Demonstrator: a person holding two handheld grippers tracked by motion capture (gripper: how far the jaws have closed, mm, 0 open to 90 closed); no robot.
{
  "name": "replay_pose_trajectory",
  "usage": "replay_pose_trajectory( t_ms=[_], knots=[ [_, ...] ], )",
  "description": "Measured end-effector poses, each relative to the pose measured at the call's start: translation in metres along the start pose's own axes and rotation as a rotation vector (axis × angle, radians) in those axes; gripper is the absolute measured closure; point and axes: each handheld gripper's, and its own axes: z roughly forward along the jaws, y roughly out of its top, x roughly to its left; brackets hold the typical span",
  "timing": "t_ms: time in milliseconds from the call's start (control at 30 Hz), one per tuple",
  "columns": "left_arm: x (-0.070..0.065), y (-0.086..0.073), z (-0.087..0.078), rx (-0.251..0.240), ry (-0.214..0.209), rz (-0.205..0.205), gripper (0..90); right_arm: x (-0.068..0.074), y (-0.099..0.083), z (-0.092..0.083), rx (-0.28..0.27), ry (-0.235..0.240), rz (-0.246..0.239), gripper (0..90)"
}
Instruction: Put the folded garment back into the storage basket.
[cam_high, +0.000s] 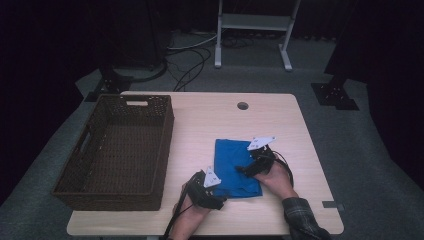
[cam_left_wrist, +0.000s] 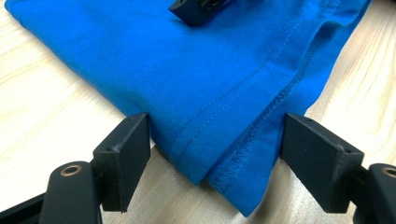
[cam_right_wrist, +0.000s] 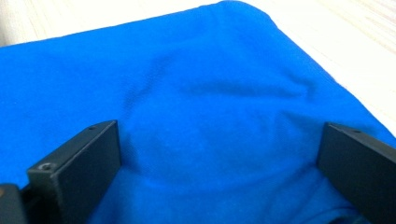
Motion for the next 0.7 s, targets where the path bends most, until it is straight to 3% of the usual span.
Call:
replay_pose_trajectory(
  t_ms=[333, 700],
  knots=[
    [-0.001, 0.000, 0.000, 0.000, 0.010, 0.003, 26.3, 0.000, -0.001, -0.004, -0.020, -0.003, -0.011, 0.0],
    [0.000, 0.000, 0.000, -0.003, 0.017, -0.008, 26.5, -0.006, 0.002, -0.011, -0.056, -0.004, 0.018, 0.0]
  ],
)
